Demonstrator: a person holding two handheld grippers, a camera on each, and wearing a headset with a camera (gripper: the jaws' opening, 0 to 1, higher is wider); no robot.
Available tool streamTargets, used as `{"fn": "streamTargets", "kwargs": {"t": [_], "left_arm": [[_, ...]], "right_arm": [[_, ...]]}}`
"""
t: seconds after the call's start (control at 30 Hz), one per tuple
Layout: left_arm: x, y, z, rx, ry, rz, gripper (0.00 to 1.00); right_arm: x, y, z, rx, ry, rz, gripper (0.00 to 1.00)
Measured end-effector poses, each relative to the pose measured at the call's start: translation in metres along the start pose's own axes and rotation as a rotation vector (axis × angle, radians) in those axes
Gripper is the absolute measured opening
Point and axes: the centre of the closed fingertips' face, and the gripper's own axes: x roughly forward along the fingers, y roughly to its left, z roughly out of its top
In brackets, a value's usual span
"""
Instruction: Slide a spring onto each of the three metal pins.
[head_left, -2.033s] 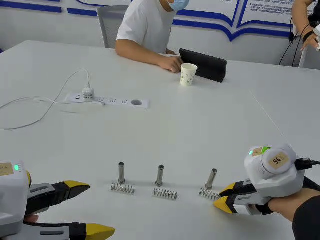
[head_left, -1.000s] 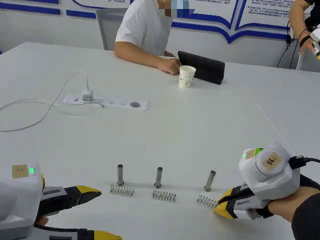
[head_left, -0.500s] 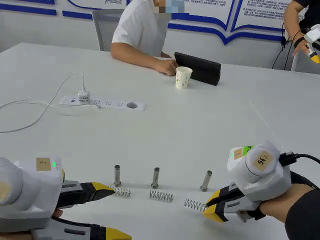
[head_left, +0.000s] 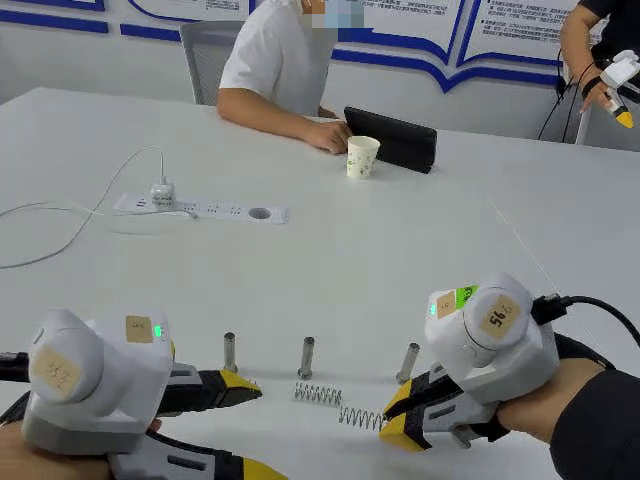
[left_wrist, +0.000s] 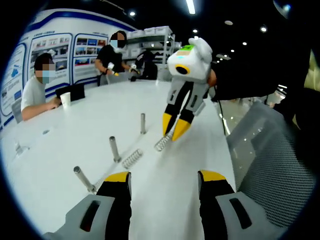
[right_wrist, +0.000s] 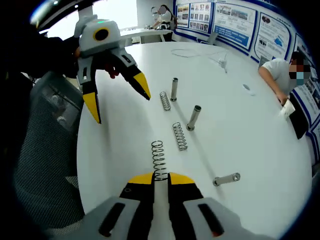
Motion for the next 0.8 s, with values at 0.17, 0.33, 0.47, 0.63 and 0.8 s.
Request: {"fn": "streamTargets", "kwargs": {"t": [0.17,0.33,0.47,0.63,0.8], "left_arm": [[0.003,-0.002,0.002,0.014,-0.002,-0.011,0.52],[0.006,-0.003,0.006,0.030,-0.008,-0.012,0.49],[0.007,-0.004,0.008,0.048,-0.007,-0.015,0.45],[0.009,-0.006,0.008,0.070,-0.002,-0.018,0.40],[0.011,-0.009,0.008,0.094,-0.001,-0.029,0.35]], "right_arm": [[0.001,0.008,0.010,-0.034,-0.001,0.023,0.11],[0.003,0.017,0.020,-0.070,-0.003,0.049,0.11],[0.004,0.022,0.025,-0.093,-0.003,0.060,0.11],[0.004,0.027,0.030,-0.114,-0.007,0.073,0.11],[0.004,0.033,0.034,-0.139,-0.005,0.089,0.11]]}}
